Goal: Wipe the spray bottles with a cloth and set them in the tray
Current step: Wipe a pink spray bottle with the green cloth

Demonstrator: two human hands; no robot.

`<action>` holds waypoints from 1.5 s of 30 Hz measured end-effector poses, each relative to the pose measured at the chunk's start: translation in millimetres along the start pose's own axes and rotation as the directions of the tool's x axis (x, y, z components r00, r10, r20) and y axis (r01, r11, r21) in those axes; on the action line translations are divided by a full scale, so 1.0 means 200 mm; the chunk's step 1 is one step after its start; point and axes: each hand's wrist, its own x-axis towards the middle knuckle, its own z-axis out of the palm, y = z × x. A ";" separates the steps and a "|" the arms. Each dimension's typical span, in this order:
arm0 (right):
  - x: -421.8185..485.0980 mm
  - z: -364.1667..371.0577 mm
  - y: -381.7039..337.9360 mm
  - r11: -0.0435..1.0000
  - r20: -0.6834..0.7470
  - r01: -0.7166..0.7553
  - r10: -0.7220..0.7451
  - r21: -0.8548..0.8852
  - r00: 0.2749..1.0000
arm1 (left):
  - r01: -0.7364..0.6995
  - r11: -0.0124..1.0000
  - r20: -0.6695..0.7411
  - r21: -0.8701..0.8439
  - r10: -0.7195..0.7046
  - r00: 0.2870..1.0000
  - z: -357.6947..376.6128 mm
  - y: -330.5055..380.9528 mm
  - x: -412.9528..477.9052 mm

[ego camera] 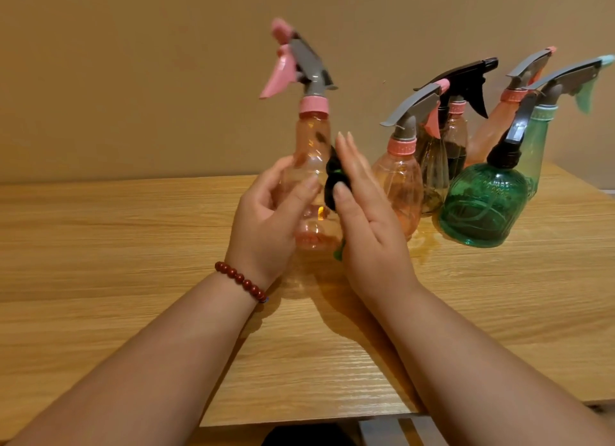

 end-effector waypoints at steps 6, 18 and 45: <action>0.01 -0.05 0.00 1.000 -0.059 -0.020 0.021 0.021 0.998 | 0.036 0.999 0.128 0.019 -0.039 0.991 0.01 0.00 -0.02; 0.01 -0.07 -0.01 0.999 -0.093 -0.038 0.040 0.023 0.995 | 0.009 0.998 0.185 0.058 -0.020 0.982 0.00 -0.01 -0.03; 0.02 -0.02 0.01 0.984 0.058 -0.046 0.036 0.173 0.998 | 0.009 0.995 -0.020 -0.101 -0.011 1.000 0.01 0.00 -0.01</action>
